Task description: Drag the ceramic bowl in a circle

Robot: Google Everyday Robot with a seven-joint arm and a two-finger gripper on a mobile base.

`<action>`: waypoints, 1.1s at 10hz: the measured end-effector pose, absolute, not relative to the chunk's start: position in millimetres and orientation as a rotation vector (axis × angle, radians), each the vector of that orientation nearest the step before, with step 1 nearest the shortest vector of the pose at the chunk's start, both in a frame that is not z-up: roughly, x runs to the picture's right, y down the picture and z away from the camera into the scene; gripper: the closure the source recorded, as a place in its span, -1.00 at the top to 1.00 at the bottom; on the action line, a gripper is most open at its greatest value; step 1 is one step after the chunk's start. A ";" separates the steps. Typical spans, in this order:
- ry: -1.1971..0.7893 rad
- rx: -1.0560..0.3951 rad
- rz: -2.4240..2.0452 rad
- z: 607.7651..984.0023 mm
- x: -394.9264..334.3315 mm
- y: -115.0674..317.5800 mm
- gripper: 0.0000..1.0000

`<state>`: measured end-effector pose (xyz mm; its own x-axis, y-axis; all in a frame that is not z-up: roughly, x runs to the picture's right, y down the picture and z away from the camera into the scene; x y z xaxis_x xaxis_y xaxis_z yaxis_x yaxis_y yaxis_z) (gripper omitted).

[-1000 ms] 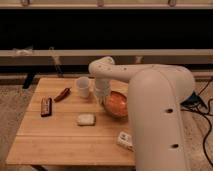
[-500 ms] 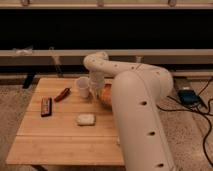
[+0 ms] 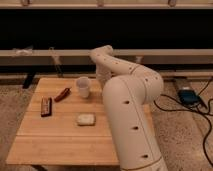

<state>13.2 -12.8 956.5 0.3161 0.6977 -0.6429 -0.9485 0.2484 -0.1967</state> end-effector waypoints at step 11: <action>0.646 -0.526 1.346 903.0 127.8 41.0 -1.00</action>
